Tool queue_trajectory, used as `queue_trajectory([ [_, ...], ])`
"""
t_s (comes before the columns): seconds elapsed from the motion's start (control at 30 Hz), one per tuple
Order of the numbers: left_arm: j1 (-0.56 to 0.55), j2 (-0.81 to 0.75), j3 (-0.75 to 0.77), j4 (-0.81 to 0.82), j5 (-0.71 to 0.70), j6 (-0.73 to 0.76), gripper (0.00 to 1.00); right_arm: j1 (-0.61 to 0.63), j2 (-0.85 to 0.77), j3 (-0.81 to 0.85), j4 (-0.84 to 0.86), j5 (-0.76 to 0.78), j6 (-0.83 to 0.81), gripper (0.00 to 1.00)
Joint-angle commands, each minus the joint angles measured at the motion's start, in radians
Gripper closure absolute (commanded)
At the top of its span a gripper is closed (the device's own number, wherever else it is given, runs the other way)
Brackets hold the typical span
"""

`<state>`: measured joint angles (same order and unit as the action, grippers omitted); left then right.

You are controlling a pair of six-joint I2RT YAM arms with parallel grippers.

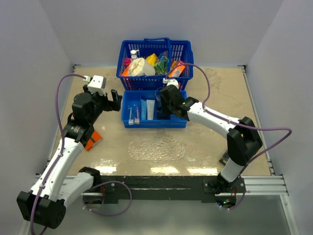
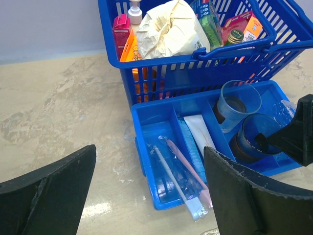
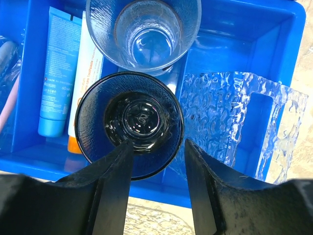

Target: Prepare toiletry sets of a toothbrush and toothpaste on the tray

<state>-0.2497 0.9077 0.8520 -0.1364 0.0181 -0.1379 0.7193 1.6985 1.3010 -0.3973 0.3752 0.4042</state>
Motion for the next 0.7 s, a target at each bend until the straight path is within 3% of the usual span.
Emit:
queue_trajectory([
  [0.0,-0.003,-0.010,-0.008,0.035,-0.004,-0.003,0.05,-0.012,-0.014,0.041,0.005,0.007,0.035,0.51],
  [0.67,-0.003,-0.016,-0.010,0.032,-0.003,-0.005,0.05,-0.043,0.036,0.041,0.029,-0.039,0.054,0.70],
])
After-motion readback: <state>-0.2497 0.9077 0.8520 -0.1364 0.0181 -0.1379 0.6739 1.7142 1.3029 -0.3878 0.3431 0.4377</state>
